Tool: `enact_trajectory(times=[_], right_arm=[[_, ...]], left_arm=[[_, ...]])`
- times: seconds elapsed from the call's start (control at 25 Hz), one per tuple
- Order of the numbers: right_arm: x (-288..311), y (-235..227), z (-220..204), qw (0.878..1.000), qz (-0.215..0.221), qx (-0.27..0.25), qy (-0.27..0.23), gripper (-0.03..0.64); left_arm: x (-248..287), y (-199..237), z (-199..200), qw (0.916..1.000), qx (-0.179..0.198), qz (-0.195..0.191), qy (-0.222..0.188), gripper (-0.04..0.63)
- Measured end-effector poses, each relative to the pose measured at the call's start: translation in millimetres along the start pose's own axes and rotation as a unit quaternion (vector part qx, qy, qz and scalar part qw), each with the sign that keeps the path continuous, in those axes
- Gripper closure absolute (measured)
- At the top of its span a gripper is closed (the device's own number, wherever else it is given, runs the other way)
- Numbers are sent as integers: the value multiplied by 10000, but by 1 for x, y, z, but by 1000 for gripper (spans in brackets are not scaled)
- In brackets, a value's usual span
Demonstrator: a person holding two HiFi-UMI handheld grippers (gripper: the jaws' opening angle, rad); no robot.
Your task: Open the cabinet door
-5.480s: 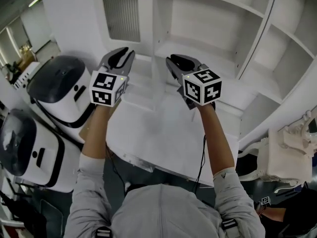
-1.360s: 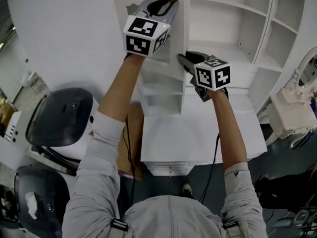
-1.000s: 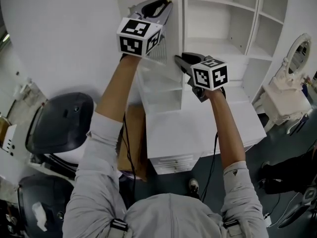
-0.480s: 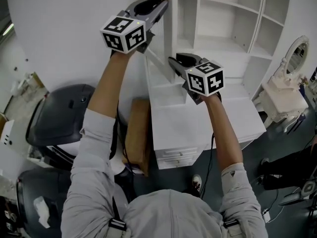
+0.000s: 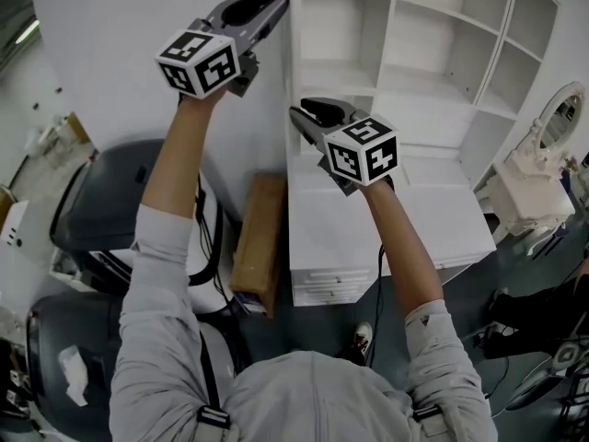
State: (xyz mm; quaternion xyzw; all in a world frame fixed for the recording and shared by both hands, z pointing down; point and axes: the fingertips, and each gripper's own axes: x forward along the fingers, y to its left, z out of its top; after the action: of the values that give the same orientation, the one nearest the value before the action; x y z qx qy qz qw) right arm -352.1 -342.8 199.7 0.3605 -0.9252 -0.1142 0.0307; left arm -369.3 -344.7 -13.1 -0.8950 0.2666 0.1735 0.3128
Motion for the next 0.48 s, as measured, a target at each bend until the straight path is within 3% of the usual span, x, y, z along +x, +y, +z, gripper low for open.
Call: enact_trajectory(times=[0.24, 0.4, 0.48], right_arm=[[19, 16, 6, 9999, -103, -119, 21, 528], [11, 22, 1, 9994, -171, -299, 93, 528], [1, 24, 0, 9994, -101, -307, 77, 529]], left_arm=[[-20, 18, 5, 9970, 297, 603, 376, 500], [-44, 7, -2, 9863, 929, 1084, 824, 546], [-55, -3, -9, 9827, 998, 1246, 934, 564]])
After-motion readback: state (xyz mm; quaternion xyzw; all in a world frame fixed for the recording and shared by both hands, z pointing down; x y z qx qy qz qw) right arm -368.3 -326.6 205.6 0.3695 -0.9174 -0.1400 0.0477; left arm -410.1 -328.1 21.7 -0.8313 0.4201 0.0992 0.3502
